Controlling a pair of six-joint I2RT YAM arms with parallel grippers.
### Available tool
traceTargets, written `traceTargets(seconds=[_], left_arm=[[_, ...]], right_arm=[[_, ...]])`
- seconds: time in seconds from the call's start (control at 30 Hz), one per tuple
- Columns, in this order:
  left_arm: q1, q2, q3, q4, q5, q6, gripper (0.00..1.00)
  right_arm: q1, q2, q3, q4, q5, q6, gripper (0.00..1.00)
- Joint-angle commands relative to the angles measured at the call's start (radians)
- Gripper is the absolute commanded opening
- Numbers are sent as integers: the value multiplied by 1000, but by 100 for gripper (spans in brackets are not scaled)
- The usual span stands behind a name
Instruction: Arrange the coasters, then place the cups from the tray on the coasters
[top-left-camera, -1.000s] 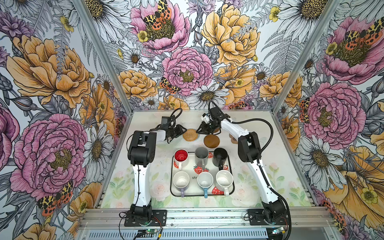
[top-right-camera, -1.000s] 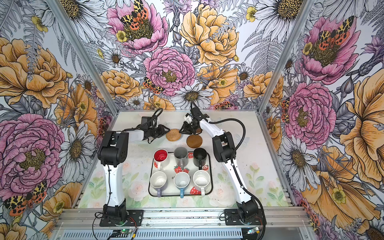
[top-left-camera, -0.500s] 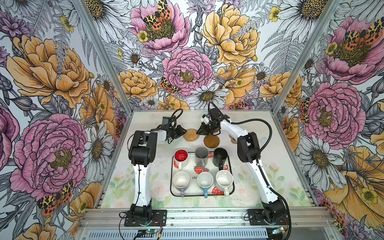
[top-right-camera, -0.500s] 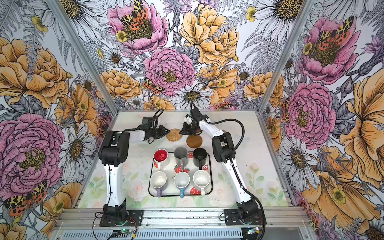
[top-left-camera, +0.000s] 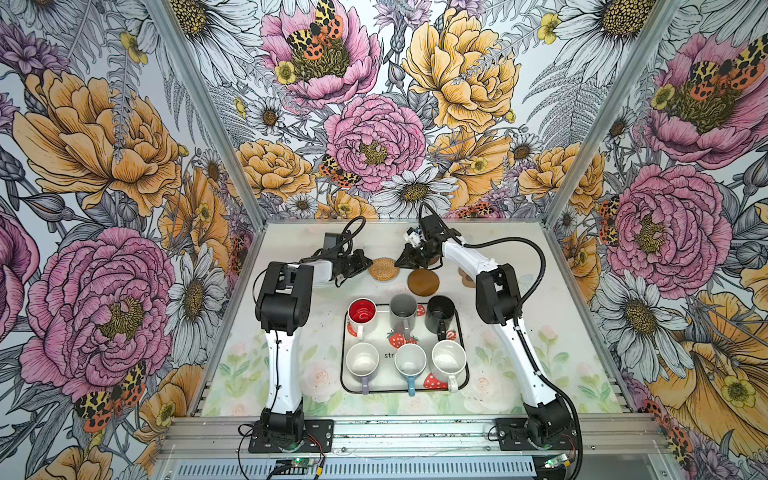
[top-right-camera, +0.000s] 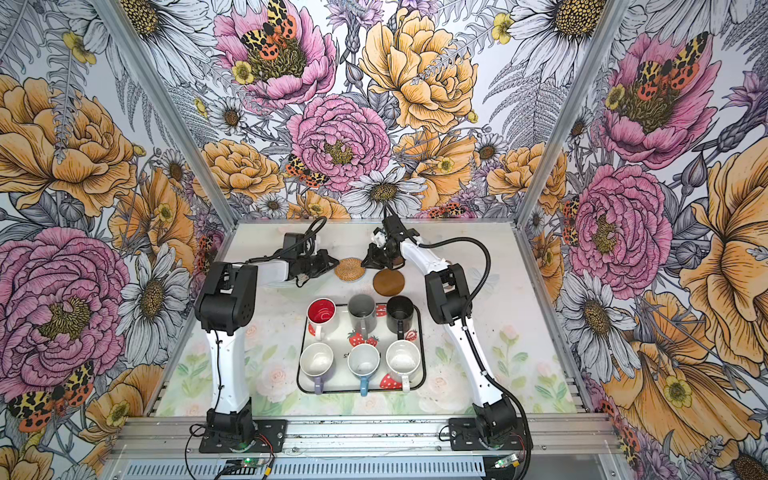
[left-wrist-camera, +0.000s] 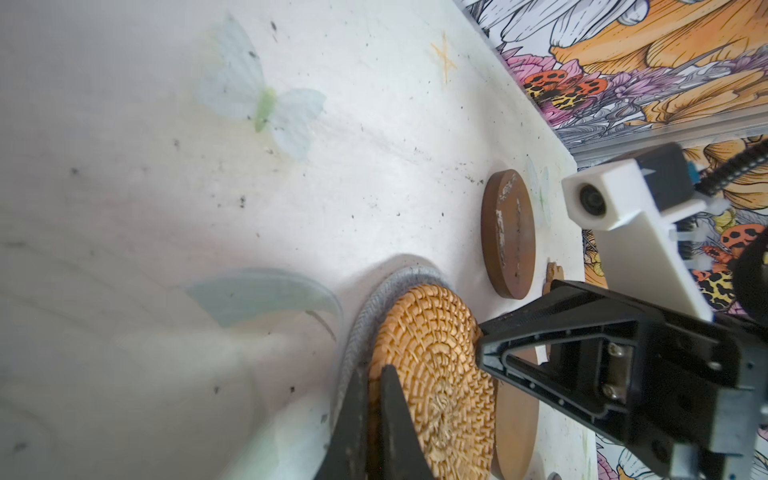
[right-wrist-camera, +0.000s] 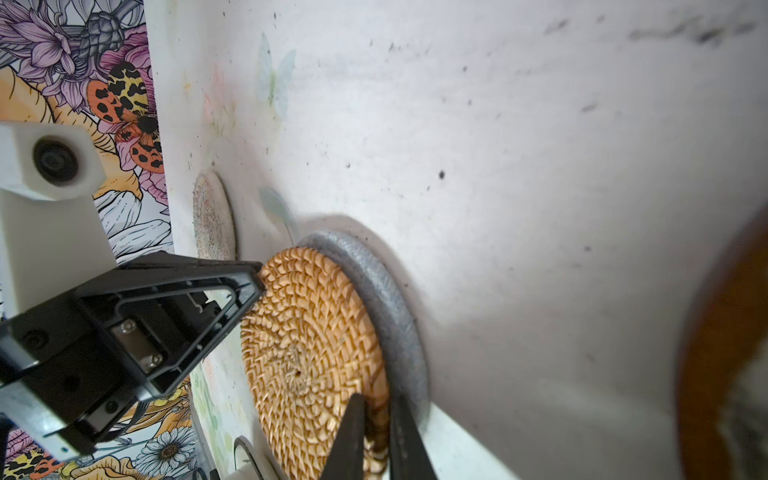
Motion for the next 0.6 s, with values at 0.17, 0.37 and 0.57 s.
traceTargets(seconds=[0.17,0.37,0.57], left_arm=[[-14,-101,-22,16,0,20,0],[-1,-128,-44,3,-15,38,0],[41,-144,-79,-1,-22,49,0]], right_arm=[[42,-36,45,11,-19,-10,13],[61,-36,79,11,-27,-3,13],[80,-29,91,10,-39,1,14]])
